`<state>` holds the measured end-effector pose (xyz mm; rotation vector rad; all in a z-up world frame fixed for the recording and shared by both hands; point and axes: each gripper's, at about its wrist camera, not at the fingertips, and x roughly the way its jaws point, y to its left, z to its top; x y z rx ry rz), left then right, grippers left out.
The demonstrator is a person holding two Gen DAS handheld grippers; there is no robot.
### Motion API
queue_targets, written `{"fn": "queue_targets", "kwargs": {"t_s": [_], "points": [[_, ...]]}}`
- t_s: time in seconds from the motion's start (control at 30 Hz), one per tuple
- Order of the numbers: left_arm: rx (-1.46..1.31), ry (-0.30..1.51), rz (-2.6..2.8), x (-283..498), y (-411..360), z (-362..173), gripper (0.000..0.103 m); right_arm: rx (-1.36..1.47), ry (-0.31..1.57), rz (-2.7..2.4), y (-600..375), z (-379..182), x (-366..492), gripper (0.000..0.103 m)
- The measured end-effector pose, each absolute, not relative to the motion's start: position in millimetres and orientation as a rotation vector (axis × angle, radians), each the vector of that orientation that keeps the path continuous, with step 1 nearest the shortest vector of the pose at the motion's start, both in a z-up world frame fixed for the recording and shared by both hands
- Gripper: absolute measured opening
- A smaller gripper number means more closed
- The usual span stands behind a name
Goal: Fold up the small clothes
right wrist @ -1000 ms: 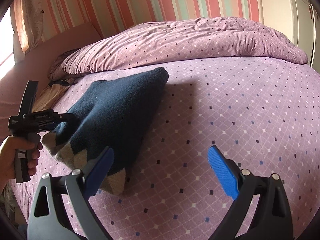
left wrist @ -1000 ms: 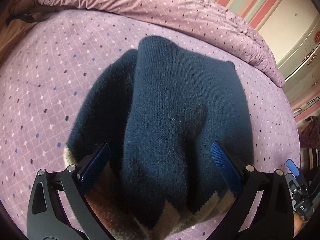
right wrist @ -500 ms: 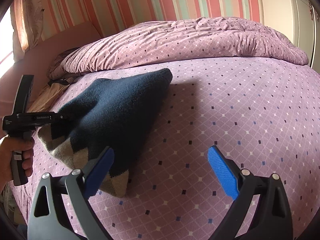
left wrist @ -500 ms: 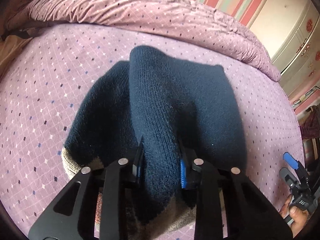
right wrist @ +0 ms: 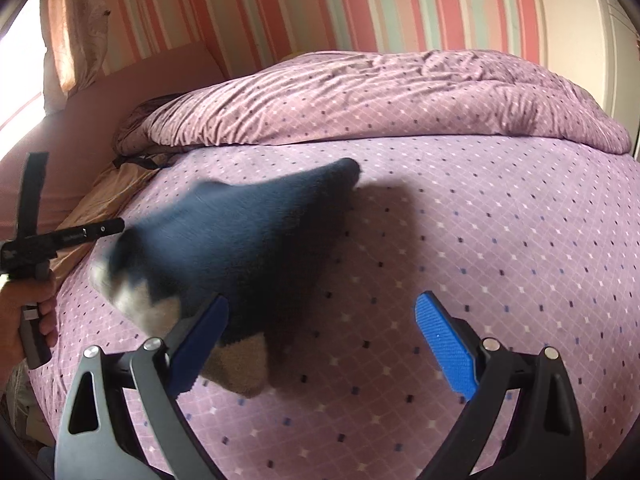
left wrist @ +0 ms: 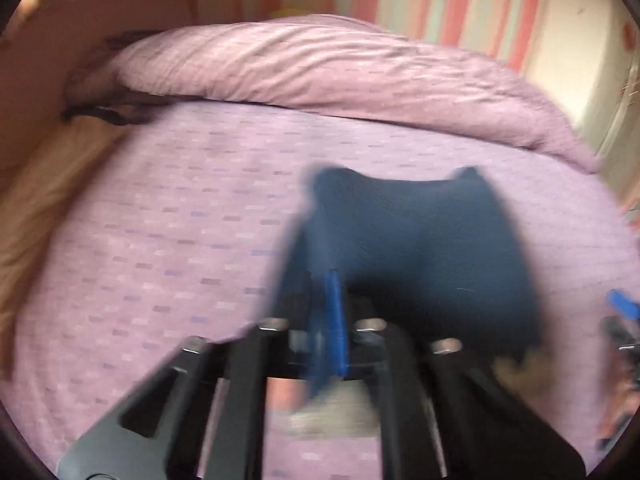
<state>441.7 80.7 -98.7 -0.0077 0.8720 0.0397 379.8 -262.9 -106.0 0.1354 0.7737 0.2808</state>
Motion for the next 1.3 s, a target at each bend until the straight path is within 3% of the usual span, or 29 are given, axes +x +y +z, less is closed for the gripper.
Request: {"fn": "queue_targets", "kwargs": {"t_s": [0.27,0.33,0.4,0.47,0.63,0.8,0.93,1.13,1.3], "points": [[-0.045,0.869,-0.012,431.4,98.9,-114.1,0.002,0.115,0.784,0.287,-234.5,-108.2,385.7,0.095],[-0.06,0.857,-0.034,431.2,92.3,-109.7,0.014,0.109,0.785,0.285,-231.1,-107.8,386.9,0.095],[-0.022,0.829,-0.058,429.9,74.9,-103.4,0.042,0.098,0.785,0.273,-228.1,-106.9,388.5,0.095],[0.024,0.798,-0.067,423.5,54.9,-100.0,0.055,0.094,0.792,0.268,-224.4,-107.6,392.1,0.095],[0.136,0.86,-0.044,422.2,28.4,-135.7,0.06,0.035,0.849,0.252,-204.0,-125.8,404.5,0.095],[0.131,0.903,0.042,424.2,43.5,-172.0,0.088,-0.056,0.971,0.225,-184.8,-162.8,412.9,0.099],[0.126,0.883,0.047,420.9,46.5,-174.7,0.092,-0.067,0.989,0.216,-186.4,-175.8,413.4,0.101],[0.078,0.849,0.0,412.8,57.5,-152.5,0.095,0.02,0.933,0.239,-204.6,-144.3,413.3,0.101],[-0.193,0.875,-0.144,405.2,86.3,-150.7,0.098,0.081,0.947,0.235,-216.5,-141.7,417.5,0.101]]}}
